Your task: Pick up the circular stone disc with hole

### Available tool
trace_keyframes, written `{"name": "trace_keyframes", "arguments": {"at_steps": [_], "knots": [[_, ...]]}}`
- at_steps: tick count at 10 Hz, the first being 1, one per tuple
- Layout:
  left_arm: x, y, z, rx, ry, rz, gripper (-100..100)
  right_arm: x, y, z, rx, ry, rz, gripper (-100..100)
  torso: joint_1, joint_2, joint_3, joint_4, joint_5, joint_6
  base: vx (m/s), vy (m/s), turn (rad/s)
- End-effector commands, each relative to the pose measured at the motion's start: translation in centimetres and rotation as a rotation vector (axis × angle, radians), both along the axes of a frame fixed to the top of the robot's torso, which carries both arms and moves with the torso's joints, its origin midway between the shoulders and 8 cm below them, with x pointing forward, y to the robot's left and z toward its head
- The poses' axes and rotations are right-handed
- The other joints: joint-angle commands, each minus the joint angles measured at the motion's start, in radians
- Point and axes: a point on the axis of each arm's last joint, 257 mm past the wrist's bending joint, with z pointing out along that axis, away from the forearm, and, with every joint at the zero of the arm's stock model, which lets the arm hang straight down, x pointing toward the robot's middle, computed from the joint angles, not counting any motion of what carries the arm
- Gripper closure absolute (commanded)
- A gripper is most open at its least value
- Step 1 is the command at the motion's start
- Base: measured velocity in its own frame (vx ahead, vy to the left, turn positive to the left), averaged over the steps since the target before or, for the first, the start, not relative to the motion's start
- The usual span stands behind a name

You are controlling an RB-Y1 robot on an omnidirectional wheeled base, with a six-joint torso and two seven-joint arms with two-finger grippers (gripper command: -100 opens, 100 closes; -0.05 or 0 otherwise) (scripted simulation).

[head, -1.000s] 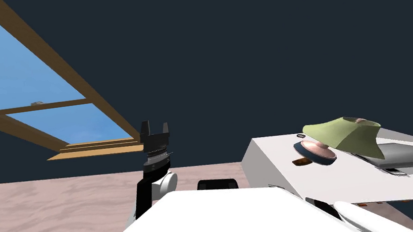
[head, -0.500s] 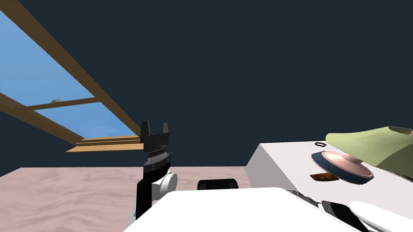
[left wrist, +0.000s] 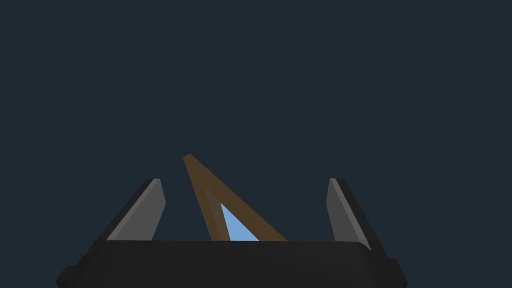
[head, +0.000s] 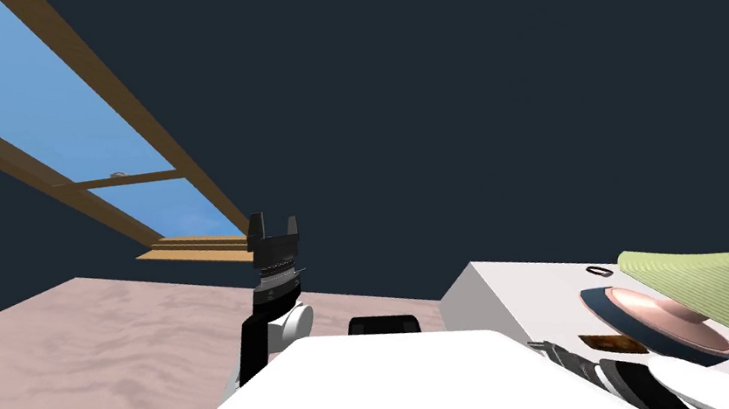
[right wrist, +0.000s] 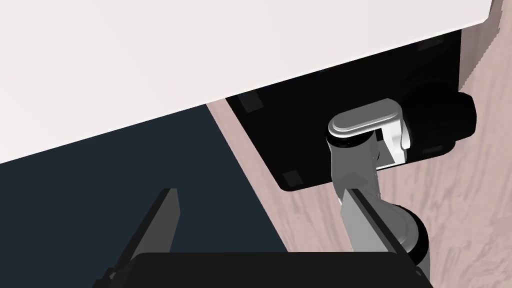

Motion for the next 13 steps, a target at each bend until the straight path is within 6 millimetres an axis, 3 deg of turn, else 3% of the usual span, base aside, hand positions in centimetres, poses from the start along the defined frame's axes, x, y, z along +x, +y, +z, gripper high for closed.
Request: {"name": "trace_keyframes", "arguments": {"at_steps": [1, 2, 5, 6, 7, 8, 10, 11, 12, 13], "knots": [[0.0, 0.0, 0.0, 0.0, 0.0, 0.0, 0, -0.8, -3.3, 0.6, -0.077, 0.023, 0.047, -100, 0.0, 0.0, 0.0, 0.0, 0.0, 0.0, 0.053, -0.008, 0.098], [0.0, 0.0, 0.0, 0.0, 0.0, 0.0, 0, -0.8, -3.3, 0.6, -0.077, 0.023, 0.047, -100, 0.0, 0.0, 0.0, 0.0, 0.0, 0.0, 0.041, -0.013, 0.047], [0.0, 0.0, 0.0, 0.0, 0.0, 0.0, 0, -2.1, -10.6, 3.0, -0.241, 0.076, 0.142, -100, -0.001, 0.0, 0.0, 0.0, 0.0, -0.001, 0.058, -0.035, 0.099], [0.0, 0.0, 0.0, 0.0, 0.0, 0.0, 0, -2.1, -10.6, 3.0, -0.241, 0.076, 0.142, -100, -0.002, 0.0, 0.0, 0.0, 0.0, 0.0, 0.043, -0.039, 0.037], [0.0, 0.0, 0.0, 0.0, 0.0, 0.0, 0, -2.7, -14.1, 4.5, -0.322, 0.106, 0.184, -100, -0.001, 0.001, 0.001, 0.0, 0.0, 0.0, 0.03, -0.07, 0.054], [0.0, 0.0, 0.0, 0.0, 0.0, 0.0, 0, -2.7, -14.1, 4.5, -0.322, 0.106, 0.184, -100, -0.003, 0.002, 0.001, 0.0, 0.0, 0.0, 0.019, -0.07, 0.044], [0.0, 0.0, 0.0, 0.0, 0.0, 0.0, 0, -3.4, -17.2, 6.0, -0.392, 0.135, 0.218, -100, -0.002, 0.003, 0.002, 0.001, -0.001, 0.0, 0.01, -0.068, 0.02], [0.0, 0.0, 0.0, 0.0, 0.0, 0.0, 0, -3.1, -16.1, 5.3, -0.369, 0.124, 0.209, -100, -0.004, 0.004, 0.002, 0.001, -0.001, 0.0, 0.001, -0.042, 0.013], [0.0, 0.0, 0.0, 0.0, 0.0, 0.0, 0, -3.1, -16.3, 5.4, -0.373, 0.126, 0.21, 0, -0.002, 0.004, 0.002, 0.001, -0.001, 0.0, 0.001, -0.007, 0.0], [0.0, 0.0, 0.0, 0.0, 0.0, 0.0, 0, -4.2, -16.1, 4.4, -0.372, 0.128, 0.199, -100, 0.0, 0.004, 0.003, 0.001, 0.0, 0.0, 0.014, -0.017, 0.074]]}}
